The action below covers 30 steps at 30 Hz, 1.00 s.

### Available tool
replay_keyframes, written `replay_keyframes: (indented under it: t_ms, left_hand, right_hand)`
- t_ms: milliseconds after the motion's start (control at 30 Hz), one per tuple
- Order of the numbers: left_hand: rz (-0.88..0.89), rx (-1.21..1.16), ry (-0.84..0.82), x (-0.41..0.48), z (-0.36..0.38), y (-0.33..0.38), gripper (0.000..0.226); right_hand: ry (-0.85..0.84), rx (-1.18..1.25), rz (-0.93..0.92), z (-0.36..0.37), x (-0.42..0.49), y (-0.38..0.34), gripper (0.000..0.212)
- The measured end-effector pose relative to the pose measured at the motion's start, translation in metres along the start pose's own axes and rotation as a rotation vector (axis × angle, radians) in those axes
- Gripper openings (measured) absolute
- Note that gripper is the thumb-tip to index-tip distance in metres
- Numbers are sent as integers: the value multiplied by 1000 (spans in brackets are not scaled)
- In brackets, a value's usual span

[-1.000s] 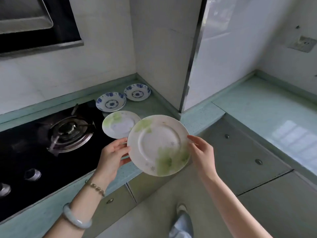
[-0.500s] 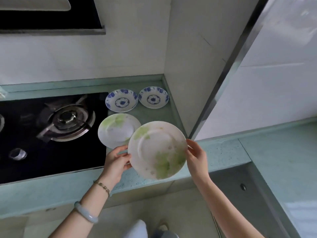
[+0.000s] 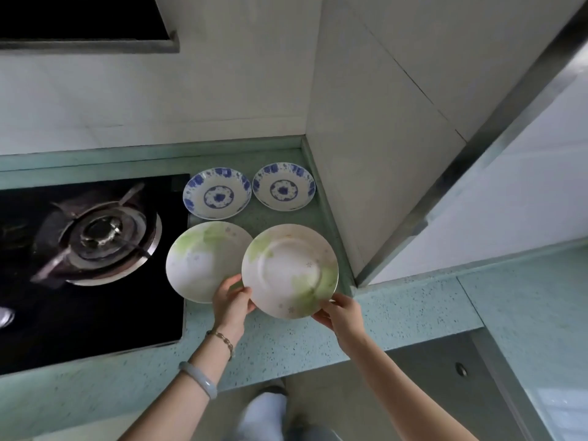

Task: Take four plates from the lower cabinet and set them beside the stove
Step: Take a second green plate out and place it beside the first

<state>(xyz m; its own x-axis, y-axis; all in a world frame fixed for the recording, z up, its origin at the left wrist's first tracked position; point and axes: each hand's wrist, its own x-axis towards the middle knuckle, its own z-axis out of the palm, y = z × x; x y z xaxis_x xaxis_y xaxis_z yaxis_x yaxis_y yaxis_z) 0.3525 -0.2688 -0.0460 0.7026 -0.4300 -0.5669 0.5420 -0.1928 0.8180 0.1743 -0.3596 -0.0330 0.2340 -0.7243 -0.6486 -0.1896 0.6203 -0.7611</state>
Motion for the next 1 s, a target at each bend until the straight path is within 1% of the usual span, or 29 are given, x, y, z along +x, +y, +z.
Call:
replay_keyframes:
  t_ms: [100, 267, 367, 500, 600, 800, 1000]
  left_hand:
    - [-29, 9, 34, 21, 7, -6, 35]
    - [-53, 12, 53, 43, 17, -7, 33]
    - [-48, 17, 35, 50, 21, -7, 32]
    - [-16, 1, -33, 52, 24, -5, 28]
    - [0, 8, -47, 53, 25, -6, 30]
    - [40, 122, -46, 59, 25, -9, 34]
    - [106, 316, -39, 66, 20, -11, 33]
  right_hand:
    - [68, 39, 53, 7, 17, 0, 8]
    - [103, 54, 66, 19, 37, 2, 12]
    - [147, 47, 48, 22, 43, -1, 14]
    - [186, 72, 46, 23, 50, 0, 18]
    - [221, 81, 43, 23, 54, 4, 21]
    - [251, 79, 17, 25, 60, 5, 18]
    - [253, 104, 26, 25, 63, 6, 19]
